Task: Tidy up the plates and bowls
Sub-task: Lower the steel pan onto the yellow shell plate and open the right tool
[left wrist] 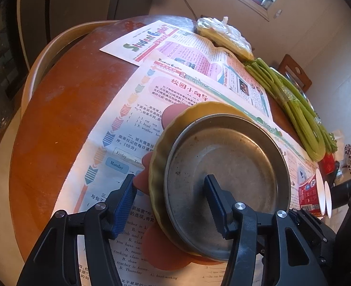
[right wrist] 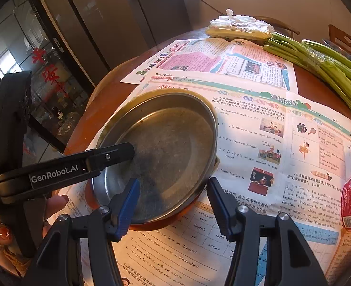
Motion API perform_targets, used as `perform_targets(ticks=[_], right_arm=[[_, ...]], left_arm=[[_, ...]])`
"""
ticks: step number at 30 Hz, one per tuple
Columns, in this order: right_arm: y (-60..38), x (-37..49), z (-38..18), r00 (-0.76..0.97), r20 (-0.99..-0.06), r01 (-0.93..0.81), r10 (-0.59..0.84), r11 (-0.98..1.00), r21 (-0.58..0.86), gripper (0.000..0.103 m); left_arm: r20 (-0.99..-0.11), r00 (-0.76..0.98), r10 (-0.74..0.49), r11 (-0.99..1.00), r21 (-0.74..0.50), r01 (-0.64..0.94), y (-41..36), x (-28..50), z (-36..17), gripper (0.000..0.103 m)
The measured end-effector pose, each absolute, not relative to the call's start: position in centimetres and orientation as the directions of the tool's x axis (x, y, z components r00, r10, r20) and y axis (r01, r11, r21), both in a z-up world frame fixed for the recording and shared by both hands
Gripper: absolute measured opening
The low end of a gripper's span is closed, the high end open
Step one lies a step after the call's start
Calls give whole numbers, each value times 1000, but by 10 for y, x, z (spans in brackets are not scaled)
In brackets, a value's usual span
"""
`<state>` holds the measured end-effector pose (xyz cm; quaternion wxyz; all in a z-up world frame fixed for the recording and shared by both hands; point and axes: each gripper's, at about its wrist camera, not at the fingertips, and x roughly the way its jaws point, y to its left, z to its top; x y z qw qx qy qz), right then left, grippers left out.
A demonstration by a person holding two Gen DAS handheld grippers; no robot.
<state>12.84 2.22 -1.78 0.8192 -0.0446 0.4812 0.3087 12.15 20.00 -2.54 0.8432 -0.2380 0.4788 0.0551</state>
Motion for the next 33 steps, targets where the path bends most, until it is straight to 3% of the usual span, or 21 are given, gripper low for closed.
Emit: perform_targets(ticks=[29, 33], right_arm=[[-44, 153, -16, 434, -821, -408, 371, 893, 188, 59], [-43, 153, -15, 440, -820, -408, 366, 895, 181, 59]], left_arm=[[-838, 500, -219, 917, -352, -189, 134, 169, -26, 59], [-839, 515, -179, 923, -324, -208, 140, 163, -21, 59]])
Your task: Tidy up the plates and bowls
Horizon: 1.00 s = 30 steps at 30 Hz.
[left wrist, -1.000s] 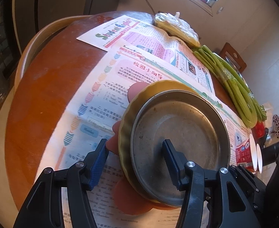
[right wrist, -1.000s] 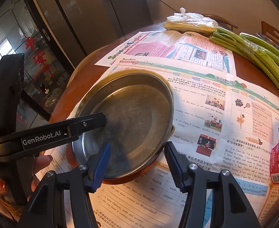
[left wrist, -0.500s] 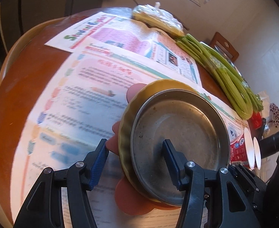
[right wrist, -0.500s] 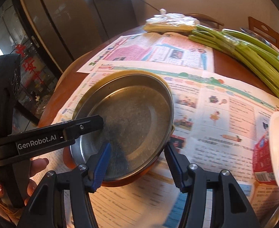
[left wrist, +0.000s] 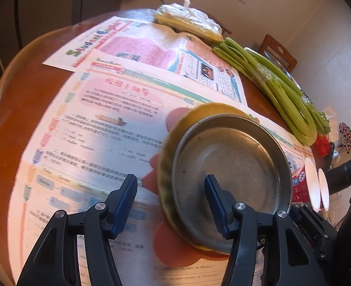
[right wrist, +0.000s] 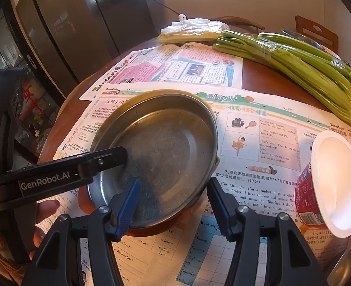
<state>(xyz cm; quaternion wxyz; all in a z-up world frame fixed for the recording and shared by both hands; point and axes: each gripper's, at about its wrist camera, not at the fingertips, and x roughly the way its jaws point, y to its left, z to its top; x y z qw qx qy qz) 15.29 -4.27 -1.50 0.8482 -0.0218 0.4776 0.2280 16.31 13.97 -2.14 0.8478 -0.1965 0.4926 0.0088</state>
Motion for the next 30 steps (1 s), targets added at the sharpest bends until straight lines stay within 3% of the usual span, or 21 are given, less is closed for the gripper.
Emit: perform_targets(ticks=[13, 30], right_arm=[[-55, 124, 20, 595, -730, -388, 336, 916, 106, 59], [-119, 70, 61, 682, -609, -453, 404, 888, 82, 59]], left_arm=[[-771, 619, -153, 928, -327, -178, 140, 120, 21, 62], [-743, 664, -85, 947, -267, -177, 68, 92, 43, 64]])
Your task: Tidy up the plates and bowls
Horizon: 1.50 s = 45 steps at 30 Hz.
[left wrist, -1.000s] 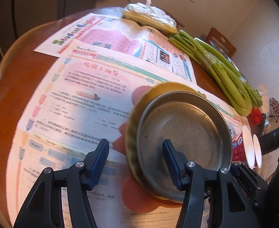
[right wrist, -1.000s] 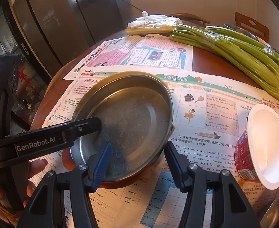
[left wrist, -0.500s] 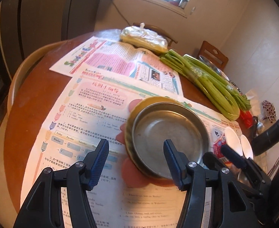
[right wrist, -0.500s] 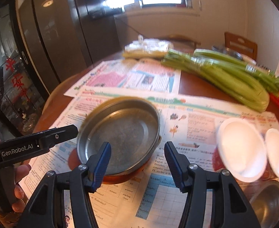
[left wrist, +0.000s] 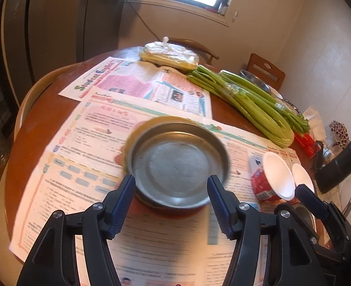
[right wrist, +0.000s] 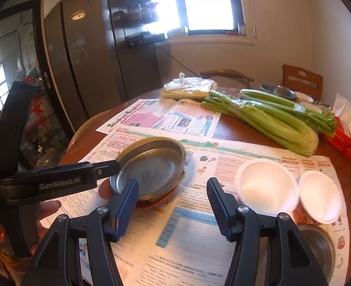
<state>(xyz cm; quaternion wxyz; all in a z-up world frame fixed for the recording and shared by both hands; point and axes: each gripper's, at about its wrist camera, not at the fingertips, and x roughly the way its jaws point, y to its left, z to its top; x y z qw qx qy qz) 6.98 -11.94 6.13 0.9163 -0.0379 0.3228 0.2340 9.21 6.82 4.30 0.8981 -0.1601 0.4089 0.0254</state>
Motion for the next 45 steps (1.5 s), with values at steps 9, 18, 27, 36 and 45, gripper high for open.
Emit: perform_targets(ticks=[9, 18, 27, 36, 45], right_arm=[[-191, 67, 65, 733, -591, -358, 337, 930, 87, 59], [-273, 60, 55, 760, -611, -207, 220, 974, 93, 59], [-318, 50, 30, 728, -671, -125, 138, 990, 67, 59], [-331, 46, 2, 676, -728, -103, 112, 993, 56, 59], [-327, 49, -15, 633, -755, -139, 170, 985, 105, 59]], left_arm=[[-727, 663, -181, 963, -267, -29, -9, 92, 48, 65], [-749, 601, -278, 958, -262, 117, -80, 88, 34, 65], [-784, 528, -325, 945, -259, 197, -120, 86, 11, 65], [-816, 487, -312, 946, -221, 236, -151, 89, -8, 65], [-834, 480, -272, 957, -182, 227, -159, 95, -18, 64]])
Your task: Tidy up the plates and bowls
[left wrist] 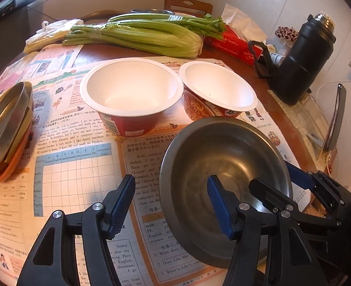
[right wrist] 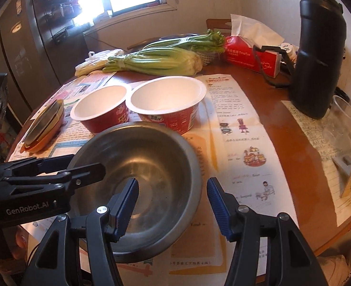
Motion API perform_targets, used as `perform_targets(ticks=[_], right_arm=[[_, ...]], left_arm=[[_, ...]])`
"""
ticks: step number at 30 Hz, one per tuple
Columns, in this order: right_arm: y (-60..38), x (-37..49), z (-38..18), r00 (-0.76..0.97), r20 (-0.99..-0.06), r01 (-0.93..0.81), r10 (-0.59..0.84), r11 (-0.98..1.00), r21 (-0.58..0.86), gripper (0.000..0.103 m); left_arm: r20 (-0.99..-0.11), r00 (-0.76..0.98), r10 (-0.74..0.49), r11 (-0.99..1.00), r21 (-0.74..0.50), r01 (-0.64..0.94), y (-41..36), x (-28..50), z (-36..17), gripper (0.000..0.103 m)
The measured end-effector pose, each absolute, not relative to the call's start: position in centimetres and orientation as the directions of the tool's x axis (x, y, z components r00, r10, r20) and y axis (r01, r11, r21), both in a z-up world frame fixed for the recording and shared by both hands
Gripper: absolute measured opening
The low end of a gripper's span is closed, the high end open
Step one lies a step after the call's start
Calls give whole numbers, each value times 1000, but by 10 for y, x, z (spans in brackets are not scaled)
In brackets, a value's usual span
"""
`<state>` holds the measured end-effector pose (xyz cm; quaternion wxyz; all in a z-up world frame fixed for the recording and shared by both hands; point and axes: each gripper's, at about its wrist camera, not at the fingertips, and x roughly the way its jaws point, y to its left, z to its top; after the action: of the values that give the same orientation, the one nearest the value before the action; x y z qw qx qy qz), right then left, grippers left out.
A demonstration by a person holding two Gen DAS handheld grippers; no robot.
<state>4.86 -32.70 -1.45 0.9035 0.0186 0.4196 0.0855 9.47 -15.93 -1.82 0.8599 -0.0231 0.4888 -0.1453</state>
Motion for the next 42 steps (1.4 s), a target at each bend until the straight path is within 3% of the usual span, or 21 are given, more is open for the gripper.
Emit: perform_targets(ticks=[4, 8, 42], right_arm=[[-325, 50, -18, 619, -762, -149, 189, 981, 123, 58], [-319, 49, -18, 618, -760, -172, 200, 978, 117, 57], [-247, 37, -6, 592, -761, -305, 266, 948, 93, 57]], left_arm=[[-833, 478, -277, 956, -189, 225, -161, 96, -20, 61], [-832, 459, -313, 945, -225, 237, -164, 96, -23, 47], [-810, 505, -297, 955, -254, 154, -88, 70, -17, 48]])
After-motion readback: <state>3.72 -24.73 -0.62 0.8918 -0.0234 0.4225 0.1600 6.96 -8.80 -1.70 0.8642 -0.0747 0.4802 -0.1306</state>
